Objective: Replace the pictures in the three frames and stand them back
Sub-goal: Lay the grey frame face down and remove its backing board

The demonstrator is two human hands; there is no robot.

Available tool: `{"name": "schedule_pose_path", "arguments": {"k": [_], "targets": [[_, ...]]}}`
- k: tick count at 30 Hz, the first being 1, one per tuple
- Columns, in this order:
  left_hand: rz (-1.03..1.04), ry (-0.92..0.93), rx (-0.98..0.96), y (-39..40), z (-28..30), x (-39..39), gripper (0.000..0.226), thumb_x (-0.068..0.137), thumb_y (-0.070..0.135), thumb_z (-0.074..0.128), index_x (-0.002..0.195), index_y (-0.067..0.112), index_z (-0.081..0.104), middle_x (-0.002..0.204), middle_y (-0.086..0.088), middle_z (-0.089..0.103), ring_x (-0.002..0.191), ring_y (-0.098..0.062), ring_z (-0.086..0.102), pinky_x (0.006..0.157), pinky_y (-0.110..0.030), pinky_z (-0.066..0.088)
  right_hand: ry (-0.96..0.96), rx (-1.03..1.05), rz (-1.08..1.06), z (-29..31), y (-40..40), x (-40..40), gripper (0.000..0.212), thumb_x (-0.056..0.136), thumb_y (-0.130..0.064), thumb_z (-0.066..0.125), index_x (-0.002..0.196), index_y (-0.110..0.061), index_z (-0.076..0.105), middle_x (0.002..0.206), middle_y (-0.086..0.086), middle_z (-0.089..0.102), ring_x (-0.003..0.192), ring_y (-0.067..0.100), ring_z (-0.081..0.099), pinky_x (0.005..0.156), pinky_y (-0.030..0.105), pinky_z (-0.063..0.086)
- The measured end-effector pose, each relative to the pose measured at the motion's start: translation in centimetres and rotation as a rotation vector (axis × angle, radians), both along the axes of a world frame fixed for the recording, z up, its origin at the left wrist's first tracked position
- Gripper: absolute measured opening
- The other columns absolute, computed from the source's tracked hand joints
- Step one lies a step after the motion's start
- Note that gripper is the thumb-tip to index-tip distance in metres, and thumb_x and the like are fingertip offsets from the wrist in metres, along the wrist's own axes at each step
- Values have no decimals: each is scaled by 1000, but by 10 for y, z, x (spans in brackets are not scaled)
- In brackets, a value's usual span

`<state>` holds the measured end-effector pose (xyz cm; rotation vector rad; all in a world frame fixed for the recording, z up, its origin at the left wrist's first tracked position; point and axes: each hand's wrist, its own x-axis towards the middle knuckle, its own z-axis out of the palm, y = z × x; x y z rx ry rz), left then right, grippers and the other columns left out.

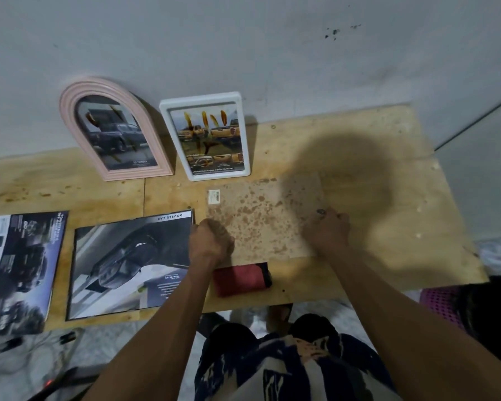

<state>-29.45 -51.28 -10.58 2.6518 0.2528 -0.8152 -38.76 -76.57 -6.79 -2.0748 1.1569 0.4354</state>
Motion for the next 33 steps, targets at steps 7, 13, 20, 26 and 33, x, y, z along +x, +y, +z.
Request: {"name": "schedule_pose_path", "arguments": {"k": [7,13,20,26,33], "targets": [[11,-140,-93,-8,64,-24,61,82,42,66,130,10,45,123,-12,49,113,-28,51,94,-40,52,-78,-225,80,11,24,4,64,88,-39,60,142,-18,32,143,12,29,129,36,28,101,50,37],[142,-281,-122,63,75,-32,61,91,40,67,140,14,41,136,-13,45,122,-32,51,93,-45,48,-335,-142,282,27,118,28,54,94,-30,54,143,-16,38,141,15,38,126,32,39,101,45,39],[229,-261,-13,211,69,-32,61,85,36,73,133,9,48,135,-19,50,123,-38,50,96,-47,46,-308,29,411,31,243,33,45,93,-28,60,134,-13,47,127,11,52,116,31,52,91,37,48],[92,-237,-12,285,52,-14,43,84,40,74,118,17,59,123,-12,50,115,-37,50,93,-48,49,-142,-19,424,24,313,30,44,94,-24,54,134,-8,45,136,17,44,123,35,45,103,42,40],[-123,-191,72,295,34,8,55,81,55,72,114,16,56,127,-10,47,117,-34,44,85,-46,49,-82,-156,232,11,346,30,37,80,-28,51,113,-10,47,130,16,44,116,33,47,101,41,39]]}}
